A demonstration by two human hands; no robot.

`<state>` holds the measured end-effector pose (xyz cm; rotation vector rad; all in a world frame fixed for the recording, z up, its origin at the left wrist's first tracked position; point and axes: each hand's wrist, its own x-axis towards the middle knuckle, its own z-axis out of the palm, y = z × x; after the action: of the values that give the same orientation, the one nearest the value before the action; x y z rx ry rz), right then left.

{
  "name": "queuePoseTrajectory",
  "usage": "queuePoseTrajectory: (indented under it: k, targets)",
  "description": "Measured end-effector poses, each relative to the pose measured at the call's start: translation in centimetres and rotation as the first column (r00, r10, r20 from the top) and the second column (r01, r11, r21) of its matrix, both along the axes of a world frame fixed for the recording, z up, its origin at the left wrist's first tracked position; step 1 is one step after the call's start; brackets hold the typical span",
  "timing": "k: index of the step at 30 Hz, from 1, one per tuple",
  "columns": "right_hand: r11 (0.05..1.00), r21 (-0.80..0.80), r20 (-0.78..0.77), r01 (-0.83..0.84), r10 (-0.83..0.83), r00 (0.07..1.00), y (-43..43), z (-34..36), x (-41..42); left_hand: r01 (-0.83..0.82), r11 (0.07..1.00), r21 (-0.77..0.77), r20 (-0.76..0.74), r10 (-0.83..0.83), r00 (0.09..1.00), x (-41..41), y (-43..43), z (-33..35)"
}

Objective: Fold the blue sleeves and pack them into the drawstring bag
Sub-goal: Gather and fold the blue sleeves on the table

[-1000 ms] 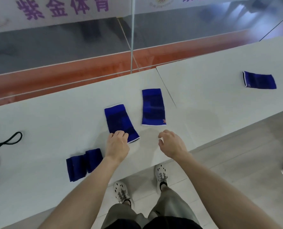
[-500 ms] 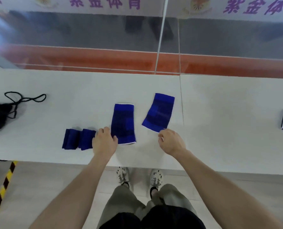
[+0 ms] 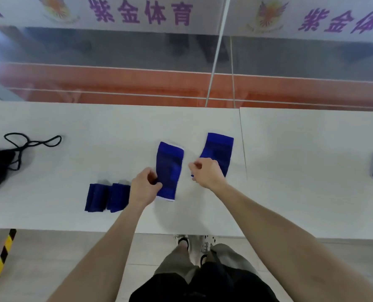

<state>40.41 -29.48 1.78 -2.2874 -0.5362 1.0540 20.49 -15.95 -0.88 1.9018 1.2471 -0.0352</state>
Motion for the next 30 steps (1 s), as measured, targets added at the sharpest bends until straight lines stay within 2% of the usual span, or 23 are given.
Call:
queuePoseTrajectory:
  k: [2,3,4,6,8,11,14,16,17,18,19,20,21,23,25,28,30]
  targets:
    - [0.988,-0.022,-0.169,0.153,-0.155,0.973,3.1,1.6,-0.2,0.195,0.964,0.183,0.059,-0.209,0.976,0.9,0.1,2.2]
    - [0.978,-0.055,-0.232,0.201,-0.209,0.950,4.4,2.0,-0.3,0.292,0.914,0.280,0.068,-0.323,0.944,1.5,0.0,3.1]
    - [0.968,-0.089,-0.269,0.236,-0.251,0.930,5.4,2.2,-0.2,0.379,0.850,0.366,0.067,-0.431,0.900,2.1,-0.1,3.8]
    - [0.948,-0.121,-0.240,0.293,-0.314,0.919,6.5,1.7,0.3,0.481,0.738,0.474,0.071,-0.576,0.814,2.8,-0.8,4.6]
    - [0.912,-0.113,-0.203,0.395,-0.410,0.889,6.3,1.1,1.4,0.501,0.711,0.494,0.098,-0.618,0.780,2.9,-1.1,4.3]
    - [0.840,-0.025,-0.280,0.542,-0.526,0.803,4.4,1.3,2.9,0.457,0.753,0.473,0.118,-0.568,0.814,2.3,-0.2,2.7]
    - [0.814,0.098,-0.338,0.573,-0.515,0.788,1.7,2.0,3.1,0.435,0.702,0.564,0.057,-0.559,0.827,2.4,0.6,0.6]
    - [0.822,0.118,-0.322,0.557,-0.499,0.805,0.1,1.8,3.2,0.391,0.806,0.445,0.089,-0.474,0.876,3.0,0.3,0.1]
    - [0.816,0.125,-0.328,0.565,-0.503,0.799,-0.5,1.7,3.4,0.365,0.885,0.290,0.116,-0.411,0.904,3.3,0.3,0.0]
    - [0.805,0.133,-0.346,0.579,-0.509,0.788,-1.2,1.6,3.8,0.330,0.943,0.047,0.145,-0.333,0.932,3.6,0.2,0.3]
    - [0.795,0.144,-0.369,0.589,-0.509,0.778,-1.8,1.7,4.2,0.265,0.932,-0.249,0.198,-0.219,0.955,4.0,0.2,0.5]
    - [0.794,0.159,-0.390,0.587,-0.496,0.776,-2.3,2.0,4.7,0.203,0.855,-0.477,0.246,-0.092,0.965,4.5,0.2,0.8]
    - [0.799,0.174,-0.411,0.576,-0.473,0.779,-2.7,2.5,5.1,0.180,0.786,-0.591,0.299,0.006,0.954,5.0,0.1,0.8]
    - [0.837,0.184,-0.446,0.515,-0.396,0.803,-3.5,3.6,6.0,0.167,0.764,-0.624,0.363,0.094,0.927,6.3,0.0,0.7]
    - [0.874,0.185,-0.473,0.449,-0.321,0.820,-4.1,4.1,7.0,0.188,0.762,-0.620,0.374,0.076,0.924,8.0,-0.3,1.2]
    - [0.891,0.169,-0.469,0.420,-0.303,0.830,-4.8,4.1,8.4,0.330,0.670,-0.665,0.369,-0.089,0.925,10.2,-0.9,1.8]
    - [0.902,0.132,-0.405,0.410,-0.328,0.853,-5.2,3.6,9.3,0.366,0.689,-0.625,0.319,-0.203,0.926,11.2,-1.6,1.6]
